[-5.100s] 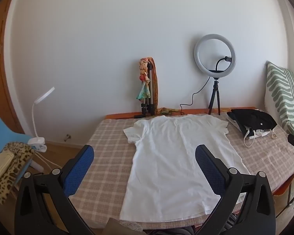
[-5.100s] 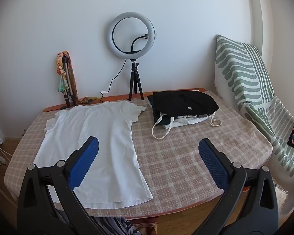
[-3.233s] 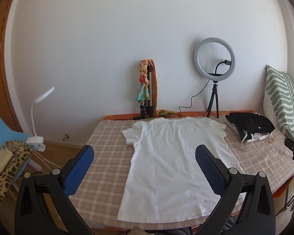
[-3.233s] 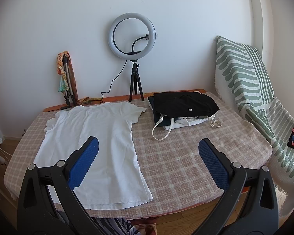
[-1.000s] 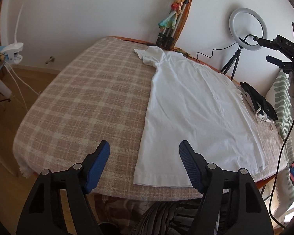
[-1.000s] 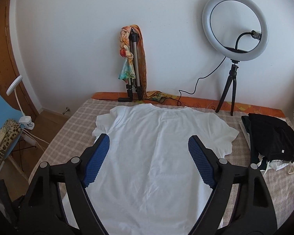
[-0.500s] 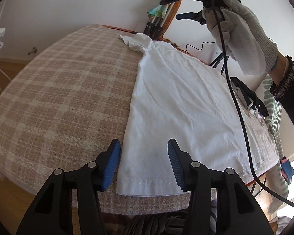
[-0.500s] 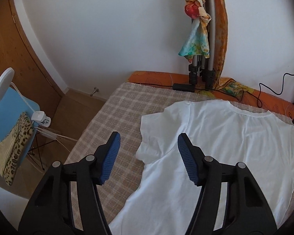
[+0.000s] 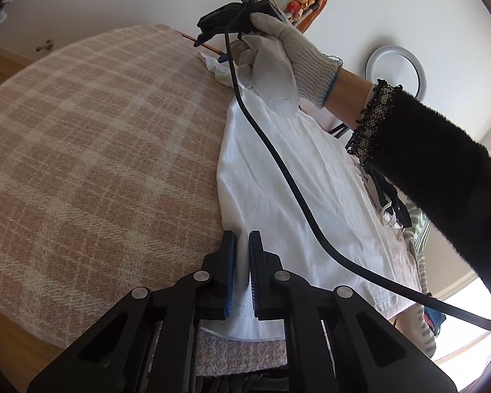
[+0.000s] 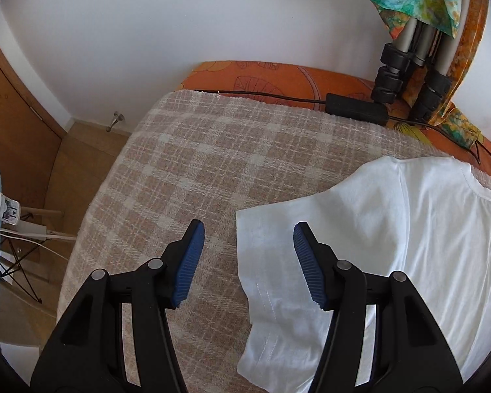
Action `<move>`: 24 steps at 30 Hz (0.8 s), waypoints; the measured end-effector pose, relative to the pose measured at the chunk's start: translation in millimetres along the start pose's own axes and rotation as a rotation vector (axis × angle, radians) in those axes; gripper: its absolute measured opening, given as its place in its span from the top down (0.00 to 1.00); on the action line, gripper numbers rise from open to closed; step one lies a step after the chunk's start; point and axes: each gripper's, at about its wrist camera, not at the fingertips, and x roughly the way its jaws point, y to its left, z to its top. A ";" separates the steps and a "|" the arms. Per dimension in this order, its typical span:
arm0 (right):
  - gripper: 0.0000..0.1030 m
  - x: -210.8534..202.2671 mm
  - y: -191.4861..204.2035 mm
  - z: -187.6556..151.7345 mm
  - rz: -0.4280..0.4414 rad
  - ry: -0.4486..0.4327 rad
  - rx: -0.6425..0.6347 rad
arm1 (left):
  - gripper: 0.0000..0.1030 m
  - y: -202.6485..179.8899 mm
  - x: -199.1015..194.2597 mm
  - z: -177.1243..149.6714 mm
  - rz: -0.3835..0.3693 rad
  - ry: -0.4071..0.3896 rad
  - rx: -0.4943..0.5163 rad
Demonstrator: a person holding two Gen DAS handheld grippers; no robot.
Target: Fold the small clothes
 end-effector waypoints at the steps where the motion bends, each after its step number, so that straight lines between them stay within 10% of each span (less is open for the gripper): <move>1: 0.42 5.1 2.5 1.7 -0.023 0.005 -0.016 | 0.94 0.4 0.0 0.7 0.020 -0.005 0.019; 5: 0.63 16.7 6.6 7.0 -0.105 0.028 -0.072 | 0.94 -1.3 0.6 2.2 0.027 -0.001 0.019; 7: 0.89 17.3 8.7 9.1 -0.134 0.033 -0.120 | 0.95 -2.4 0.9 3.9 0.026 0.002 0.017; 24: 0.94 -79.9 -52.6 28.7 -0.040 -0.106 -0.066 | 0.98 -54.1 -20.6 6.7 -0.025 -0.024 0.116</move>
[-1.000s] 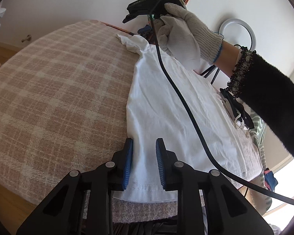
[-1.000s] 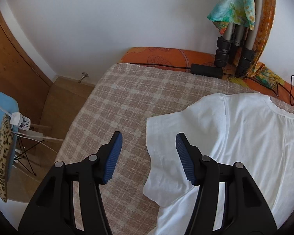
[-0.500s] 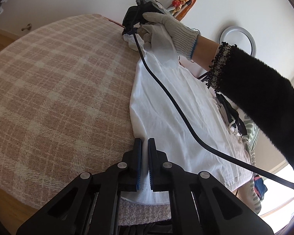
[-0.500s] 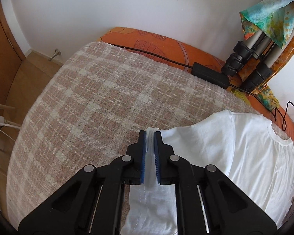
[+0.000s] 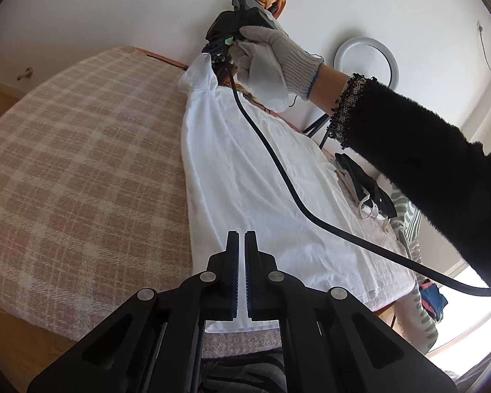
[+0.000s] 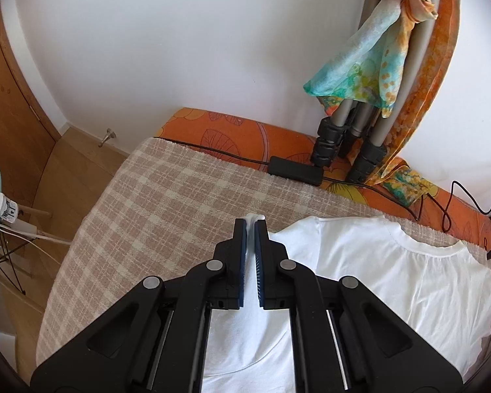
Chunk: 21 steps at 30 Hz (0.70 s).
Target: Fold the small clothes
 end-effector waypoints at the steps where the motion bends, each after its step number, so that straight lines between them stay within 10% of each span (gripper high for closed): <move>1: 0.94 -5.2 -4.6 0.5 0.001 -0.007 0.005 | 0.98 -5.8 2.0 0.3 -0.007 0.006 0.015; 5: 0.94 -20.9 -28.8 0.5 0.008 -0.031 0.033 | 0.98 -27.1 11.4 -2.5 -0.008 0.027 0.062; 9: 0.94 -25.8 -46.2 -5.1 0.015 -0.032 0.049 | 0.97 -12.8 0.6 0.9 0.151 -0.011 0.064; 13: 0.94 -22.1 -49.8 -12.6 0.035 -0.028 0.057 | 0.65 10.4 -4.7 -4.5 0.333 0.006 0.026; 21: 0.94 -19.8 -44.9 -10.0 0.037 -0.034 0.037 | 0.71 9.4 14.0 -20.1 0.439 0.071 0.120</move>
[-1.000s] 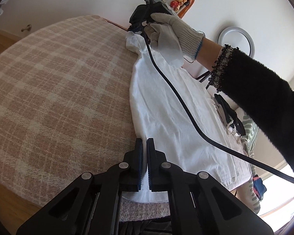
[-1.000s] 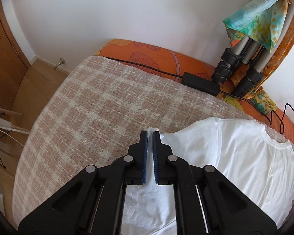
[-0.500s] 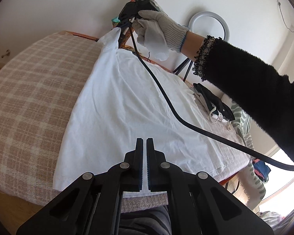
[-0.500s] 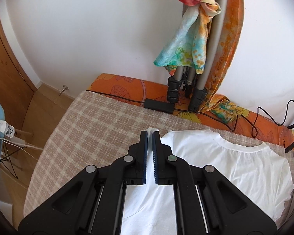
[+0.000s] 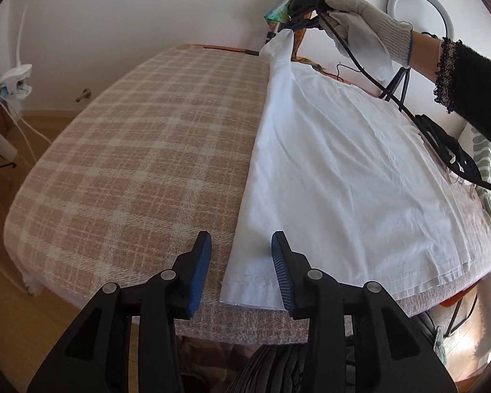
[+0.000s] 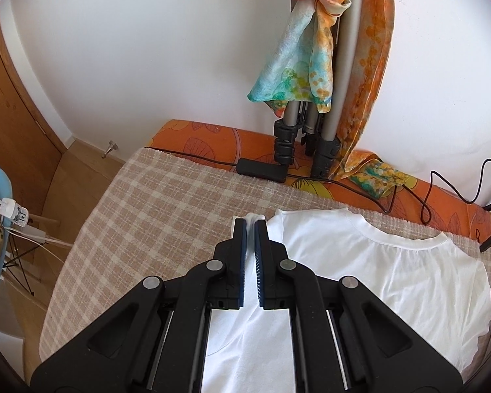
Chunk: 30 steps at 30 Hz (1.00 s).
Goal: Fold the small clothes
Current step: 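Fold the gripped side strip over toward the shirt's center, then open both tools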
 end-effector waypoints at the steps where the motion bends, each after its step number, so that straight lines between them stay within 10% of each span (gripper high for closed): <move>1: 0.94 -0.1 -0.3 0.9 0.001 0.000 0.002 | 0.92 -0.7 -0.4 -2.4 -0.009 -0.015 0.008; 16: 0.94 -13.5 -32.6 1.2 -0.005 -0.008 0.021 | 0.99 -67.2 -27.4 20.9 -0.368 -0.038 0.057; 30: 0.94 22.5 -117.3 -40.5 -0.193 0.135 0.090 | 0.99 -128.2 -0.7 1.1 -0.432 0.076 0.184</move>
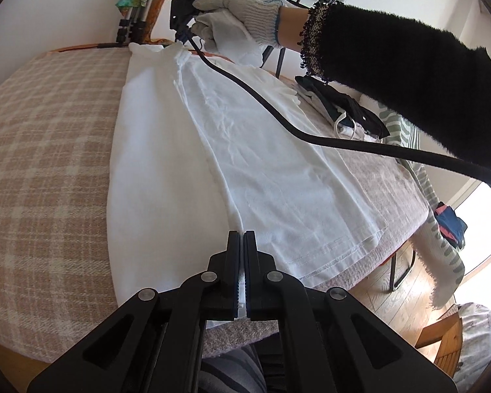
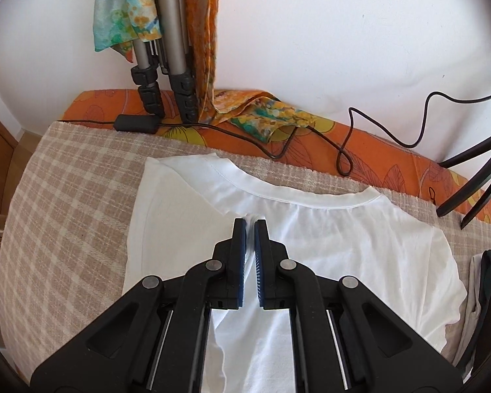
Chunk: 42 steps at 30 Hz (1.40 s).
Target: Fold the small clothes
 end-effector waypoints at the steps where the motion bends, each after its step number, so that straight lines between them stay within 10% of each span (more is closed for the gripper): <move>1: 0.92 1.2 -5.1 -1.2 0.007 0.006 0.018 | 0.99 -0.8 0.2 0.7 -0.004 0.005 0.001; 7: 0.48 -21.2 -36.0 -4.3 0.024 -0.040 0.090 | 0.71 -13.8 -2.8 1.1 -0.029 0.039 0.025; 26: 0.47 -188.6 -167.5 -96.8 0.160 -0.239 0.136 | 0.71 -65.4 -13.3 8.2 -0.023 -0.029 0.137; 42: 0.42 -175.4 -291.1 -186.0 0.136 -0.164 0.215 | 0.67 -179.3 71.2 -0.8 -0.125 0.085 0.405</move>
